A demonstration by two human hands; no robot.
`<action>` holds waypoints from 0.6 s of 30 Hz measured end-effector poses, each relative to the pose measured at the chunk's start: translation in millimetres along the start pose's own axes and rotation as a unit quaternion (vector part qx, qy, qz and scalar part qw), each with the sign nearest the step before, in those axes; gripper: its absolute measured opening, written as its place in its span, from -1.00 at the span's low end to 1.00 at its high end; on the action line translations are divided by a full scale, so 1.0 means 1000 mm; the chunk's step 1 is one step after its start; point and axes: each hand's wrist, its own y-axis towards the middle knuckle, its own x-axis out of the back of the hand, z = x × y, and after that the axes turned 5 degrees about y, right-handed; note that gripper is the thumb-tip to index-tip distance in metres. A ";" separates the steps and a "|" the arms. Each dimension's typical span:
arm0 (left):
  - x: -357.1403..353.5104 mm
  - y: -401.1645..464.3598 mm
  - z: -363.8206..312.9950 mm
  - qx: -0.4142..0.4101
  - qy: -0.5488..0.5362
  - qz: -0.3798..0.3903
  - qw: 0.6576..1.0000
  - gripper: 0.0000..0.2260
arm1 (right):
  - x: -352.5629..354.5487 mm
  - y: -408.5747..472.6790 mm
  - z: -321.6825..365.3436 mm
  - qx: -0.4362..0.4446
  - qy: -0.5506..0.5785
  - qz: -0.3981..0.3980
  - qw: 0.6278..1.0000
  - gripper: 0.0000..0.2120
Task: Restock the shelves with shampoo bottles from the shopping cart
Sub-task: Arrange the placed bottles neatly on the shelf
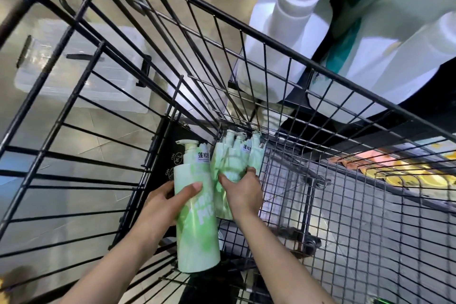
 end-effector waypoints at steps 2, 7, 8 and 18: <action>0.001 0.002 0.004 0.010 -0.010 -0.007 1.000 -0.36 | -0.001 -0.003 0.001 -0.011 0.029 -0.011 0.999 -0.46; 0.005 0.001 0.006 0.012 -0.014 0.004 1.000 -0.29 | 0.013 -0.002 -0.014 -0.049 0.113 0.032 0.992 -0.45; 0.005 -0.002 0.004 0.010 -0.008 0.007 1.000 -0.33 | 0.021 -0.003 -0.019 -0.060 0.153 0.047 0.985 -0.48; -0.049 -0.094 -0.068 -0.076 0.036 0.111 0.990 -0.48 | 0.218 -0.109 -0.044 -0.061 0.414 0.173 0.892 -0.64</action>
